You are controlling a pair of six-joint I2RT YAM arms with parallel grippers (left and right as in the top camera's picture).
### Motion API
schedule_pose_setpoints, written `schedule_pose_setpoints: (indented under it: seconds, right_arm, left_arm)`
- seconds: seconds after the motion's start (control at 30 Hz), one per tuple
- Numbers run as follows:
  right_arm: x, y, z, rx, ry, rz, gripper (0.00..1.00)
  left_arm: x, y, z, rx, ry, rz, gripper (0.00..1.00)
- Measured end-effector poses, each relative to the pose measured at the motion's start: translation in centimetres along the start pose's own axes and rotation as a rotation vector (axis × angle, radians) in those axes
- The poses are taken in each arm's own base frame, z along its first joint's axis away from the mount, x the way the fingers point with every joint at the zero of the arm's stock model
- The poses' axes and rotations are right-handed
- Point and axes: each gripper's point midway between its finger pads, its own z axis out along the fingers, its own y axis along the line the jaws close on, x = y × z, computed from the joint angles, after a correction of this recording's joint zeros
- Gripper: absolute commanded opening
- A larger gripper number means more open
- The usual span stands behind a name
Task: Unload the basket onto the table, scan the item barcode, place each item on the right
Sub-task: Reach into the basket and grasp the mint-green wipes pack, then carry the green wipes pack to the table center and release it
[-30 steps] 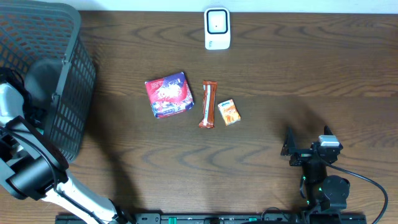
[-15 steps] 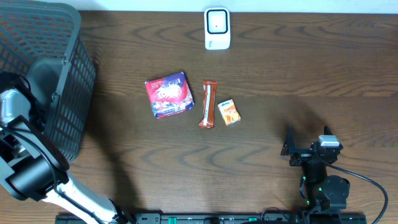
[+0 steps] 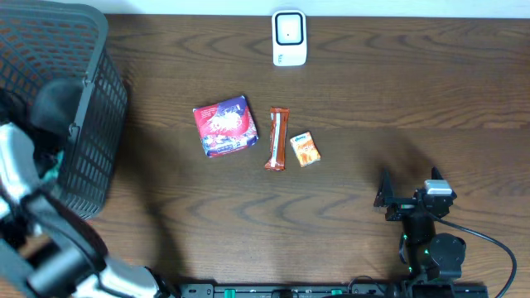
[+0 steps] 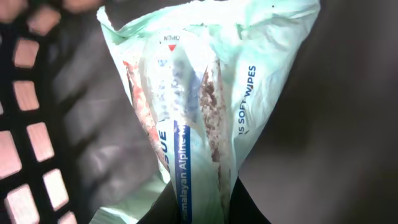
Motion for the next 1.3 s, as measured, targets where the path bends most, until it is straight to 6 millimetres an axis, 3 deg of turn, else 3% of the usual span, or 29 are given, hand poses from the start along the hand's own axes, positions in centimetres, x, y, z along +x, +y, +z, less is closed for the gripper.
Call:
schedule_pose_setpoints:
  seconds: [0.17, 0.3, 0.37, 0.5, 0.63, 0.73, 0.77, 0.87, 1.1, 1.3]
  right_arm:
    - [0.0, 0.0, 0.0, 0.000, 0.000, 0.000, 0.99]
    - [0.0, 0.0, 0.0, 0.000, 0.000, 0.000, 0.99]
    - [0.0, 0.0, 0.0, 0.000, 0.000, 0.000, 0.99]
    - [0.0, 0.0, 0.0, 0.000, 0.000, 0.000, 0.99]
    - [0.0, 0.0, 0.0, 0.000, -0.001, 0.000, 0.99]
    - [0.0, 0.0, 0.0, 0.000, 0.000, 0.000, 0.99]
    - [0.0, 0.0, 0.0, 0.000, 0.000, 0.000, 0.99]
    - [0.0, 0.0, 0.0, 0.000, 0.000, 0.000, 0.99]
    - [0.0, 0.0, 0.0, 0.000, 0.000, 0.000, 0.99]
    - [0.0, 0.0, 0.0, 0.000, 0.000, 0.000, 0.99]
  left_arm:
    - [-2.3, -4.4, -11.1, 0.381, -0.182, -0.006, 0.07]
    - [-0.5, -7.9, -20.0, 0.689, -0.260, 0.083, 0.07]
    - [1.8, -9.7, -23.7, 0.807, -0.266, 0.159, 0.07]
    - [9.1, -13.0, -30.0, 1.013, -0.231, 0.377, 0.07]
    - [17.5, -15.2, -33.4, 1.134, -0.156, 0.631, 0.07]
    - [24.1, -16.1, -34.0, 1.153, -0.079, 0.833, 0.07]
    - [25.6, -16.3, -33.9, 1.147, -0.065, 0.879, 0.07]
    - [30.6, -16.9, -32.2, 1.071, -0.026, 1.036, 0.07]
    - [39.3, -19.4, -24.0, 0.803, 0.032, 1.285, 0.07]
    - [43.1, -20.5, -16.6, 0.622, 0.093, 1.358, 0.08]
